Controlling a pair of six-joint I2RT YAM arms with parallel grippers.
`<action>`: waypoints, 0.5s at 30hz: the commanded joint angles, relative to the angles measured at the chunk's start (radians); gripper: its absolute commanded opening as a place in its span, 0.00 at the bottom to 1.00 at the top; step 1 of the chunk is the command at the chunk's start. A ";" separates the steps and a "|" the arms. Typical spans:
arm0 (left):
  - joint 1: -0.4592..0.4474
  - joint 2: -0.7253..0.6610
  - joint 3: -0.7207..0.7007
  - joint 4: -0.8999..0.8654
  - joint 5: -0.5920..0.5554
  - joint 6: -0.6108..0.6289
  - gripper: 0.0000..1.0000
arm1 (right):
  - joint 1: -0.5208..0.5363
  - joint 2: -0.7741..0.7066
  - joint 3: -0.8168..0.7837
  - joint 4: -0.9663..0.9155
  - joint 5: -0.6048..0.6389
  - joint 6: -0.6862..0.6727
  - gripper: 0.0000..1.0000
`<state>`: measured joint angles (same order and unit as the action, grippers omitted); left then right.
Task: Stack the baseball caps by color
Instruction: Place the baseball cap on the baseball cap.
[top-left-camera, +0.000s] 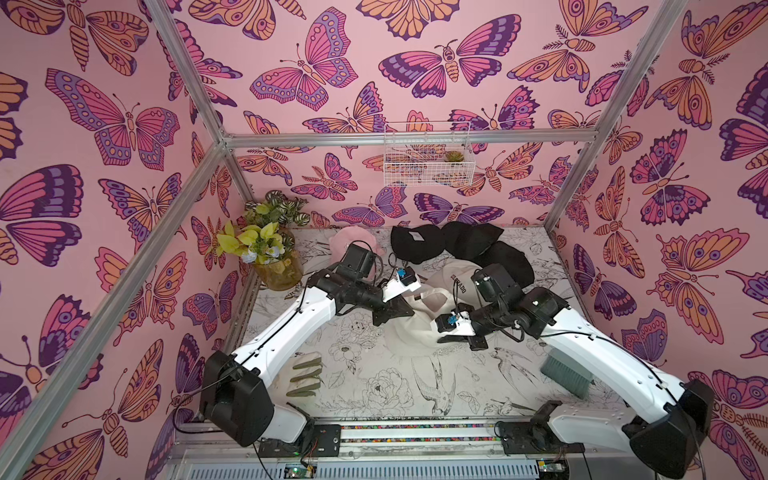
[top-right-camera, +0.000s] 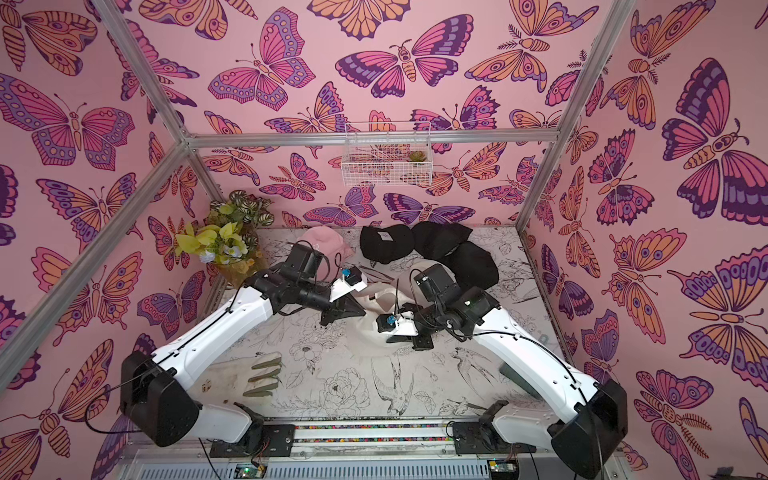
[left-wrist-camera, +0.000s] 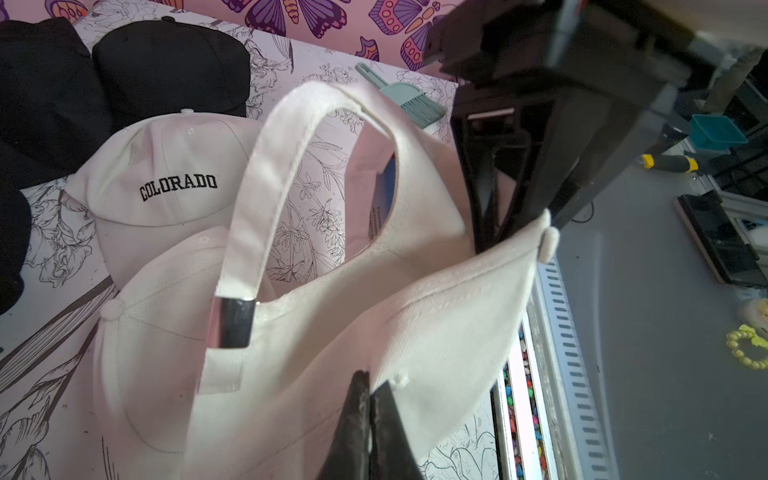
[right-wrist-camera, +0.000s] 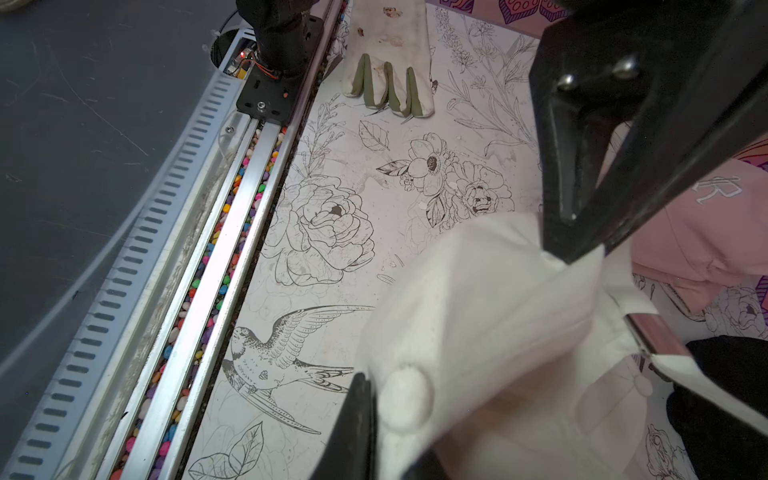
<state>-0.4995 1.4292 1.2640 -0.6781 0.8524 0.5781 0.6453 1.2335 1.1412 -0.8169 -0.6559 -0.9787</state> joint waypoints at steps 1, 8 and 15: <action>0.057 -0.073 -0.005 0.056 0.123 -0.069 0.00 | -0.019 0.004 -0.010 -0.011 -0.054 0.040 0.21; 0.100 -0.199 -0.102 0.197 0.142 -0.168 0.00 | -0.033 0.003 -0.041 0.029 -0.078 0.059 0.31; 0.126 -0.208 -0.124 0.253 0.187 -0.208 0.00 | -0.035 -0.013 -0.115 0.163 -0.074 0.112 0.43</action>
<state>-0.3862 1.2304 1.1614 -0.4831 0.9798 0.4053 0.6163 1.2339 1.0454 -0.7113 -0.7151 -0.9035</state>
